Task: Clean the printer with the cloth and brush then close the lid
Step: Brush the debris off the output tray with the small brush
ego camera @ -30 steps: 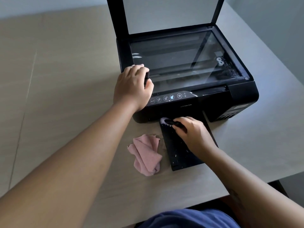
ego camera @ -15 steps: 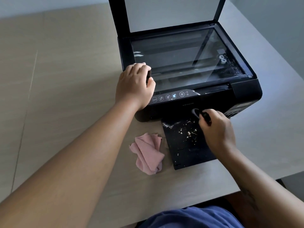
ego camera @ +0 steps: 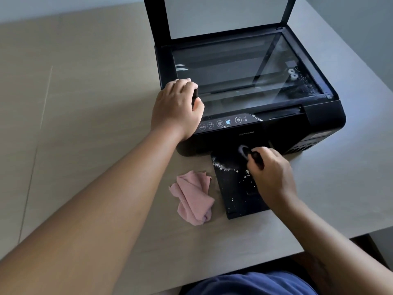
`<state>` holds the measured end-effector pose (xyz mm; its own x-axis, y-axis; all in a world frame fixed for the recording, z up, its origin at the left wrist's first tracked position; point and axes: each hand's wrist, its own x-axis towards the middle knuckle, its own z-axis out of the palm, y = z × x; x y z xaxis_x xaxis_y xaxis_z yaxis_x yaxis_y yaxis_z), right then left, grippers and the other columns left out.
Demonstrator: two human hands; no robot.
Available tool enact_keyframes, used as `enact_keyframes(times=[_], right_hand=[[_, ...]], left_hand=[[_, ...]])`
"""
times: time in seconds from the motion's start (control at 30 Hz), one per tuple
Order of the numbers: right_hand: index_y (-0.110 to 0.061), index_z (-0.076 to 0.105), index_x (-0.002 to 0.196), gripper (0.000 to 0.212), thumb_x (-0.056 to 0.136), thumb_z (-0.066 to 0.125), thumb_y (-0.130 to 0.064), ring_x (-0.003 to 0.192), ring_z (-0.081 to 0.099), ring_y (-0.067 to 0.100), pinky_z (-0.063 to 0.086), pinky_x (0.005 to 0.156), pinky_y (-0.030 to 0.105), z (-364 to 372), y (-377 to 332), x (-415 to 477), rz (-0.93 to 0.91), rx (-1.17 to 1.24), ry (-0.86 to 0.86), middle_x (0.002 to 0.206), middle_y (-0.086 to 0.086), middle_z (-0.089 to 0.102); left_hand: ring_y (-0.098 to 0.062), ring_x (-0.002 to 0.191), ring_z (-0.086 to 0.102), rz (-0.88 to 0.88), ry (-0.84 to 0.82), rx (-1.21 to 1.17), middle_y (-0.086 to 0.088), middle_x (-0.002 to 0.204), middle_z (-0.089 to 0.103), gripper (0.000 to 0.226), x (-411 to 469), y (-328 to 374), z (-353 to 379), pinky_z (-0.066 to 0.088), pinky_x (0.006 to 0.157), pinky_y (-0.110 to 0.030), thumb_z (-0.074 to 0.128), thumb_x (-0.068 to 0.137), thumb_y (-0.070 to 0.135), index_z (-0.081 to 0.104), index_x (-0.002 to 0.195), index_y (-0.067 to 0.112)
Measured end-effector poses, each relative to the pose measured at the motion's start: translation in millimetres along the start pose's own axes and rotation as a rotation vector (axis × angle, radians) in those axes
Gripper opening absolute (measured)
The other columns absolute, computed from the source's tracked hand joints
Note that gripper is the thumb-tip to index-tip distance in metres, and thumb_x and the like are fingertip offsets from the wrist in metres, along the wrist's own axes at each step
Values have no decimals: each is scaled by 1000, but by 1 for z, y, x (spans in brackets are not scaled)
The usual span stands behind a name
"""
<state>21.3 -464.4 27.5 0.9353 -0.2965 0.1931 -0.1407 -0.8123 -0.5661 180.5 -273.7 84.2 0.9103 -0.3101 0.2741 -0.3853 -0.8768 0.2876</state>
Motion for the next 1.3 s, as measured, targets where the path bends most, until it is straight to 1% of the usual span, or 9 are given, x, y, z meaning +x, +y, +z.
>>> enact_keyframes(times=[0.07, 0.23, 0.43, 0.63, 0.8, 0.87, 1.0, 1.17, 1.3], right_hand=[[-5, 63, 86, 11, 87, 66, -15, 69, 57, 36, 43, 57, 36, 0, 3, 1, 18, -44, 1, 83, 12, 63], [-9, 65, 89, 10, 84, 69, -17, 67, 61, 31, 50, 54, 37, 20, -20, -18, -194, 28, -217, 82, 8, 66], [-9, 66, 97, 13, 90, 64, -18, 72, 59, 30, 49, 58, 39, 19, -20, 2, -98, 23, -44, 86, 8, 63], [-12, 69, 105, 18, 88, 68, -18, 78, 64, 21, 55, 65, 40, 19, -18, -5, -243, 137, -310, 95, 3, 67], [-12, 68, 107, 19, 89, 65, -15, 77, 62, 27, 52, 66, 38, 0, 0, -1, -86, 71, -40, 96, 6, 65], [-11, 67, 106, 16, 91, 63, -16, 79, 61, 29, 47, 64, 35, -5, 11, -4, 2, 14, -6, 96, 8, 64], [-8, 68, 103, 17, 89, 63, -16, 77, 61, 33, 48, 63, 35, 1, 18, -20, -55, -35, -88, 91, 10, 65], [-13, 69, 112, 26, 86, 65, -17, 70, 57, 20, 50, 58, 34, 13, -10, -46, -229, 81, -273, 90, 3, 64], [-15, 68, 115, 26, 89, 66, -16, 68, 59, 17, 53, 62, 38, 3, -4, -40, -120, 145, -163, 92, 2, 65]], left_hand=[[-24, 126, 41, 0, 0, 1, -1, 138, 50, 38, -1, 0, 0, 30, 103, -35, 41, 91, 31, 53, 124, 16], [-26, 126, 42, 2, 6, -4, -2, 138, 51, 39, -3, -2, 3, 31, 105, -36, 41, 90, 30, 54, 123, 15], [-25, 126, 42, 10, 4, -2, -2, 138, 51, 38, 0, -1, 1, 30, 105, -35, 41, 90, 30, 54, 123, 15], [-25, 126, 42, 5, 6, -8, -2, 138, 51, 38, 0, -1, 2, 30, 105, -35, 41, 90, 30, 54, 122, 15], [-25, 127, 41, -5, -2, -4, -1, 138, 50, 38, 0, -2, 2, 29, 104, -34, 41, 90, 31, 53, 123, 16], [-25, 127, 41, -1, -4, -6, -2, 138, 50, 38, -1, -2, 2, 30, 104, -35, 40, 90, 31, 53, 123, 16], [-26, 127, 41, -2, -5, -11, -2, 138, 50, 39, 0, -2, 0, 30, 104, -36, 40, 90, 31, 53, 124, 15], [-26, 126, 41, -2, -3, -19, -2, 138, 51, 40, 0, -4, 0, 31, 103, -36, 39, 90, 32, 53, 124, 16], [-25, 127, 40, -7, -7, -22, -1, 139, 49, 40, 1, -3, 1, 31, 104, -37, 39, 91, 32, 52, 125, 17]])
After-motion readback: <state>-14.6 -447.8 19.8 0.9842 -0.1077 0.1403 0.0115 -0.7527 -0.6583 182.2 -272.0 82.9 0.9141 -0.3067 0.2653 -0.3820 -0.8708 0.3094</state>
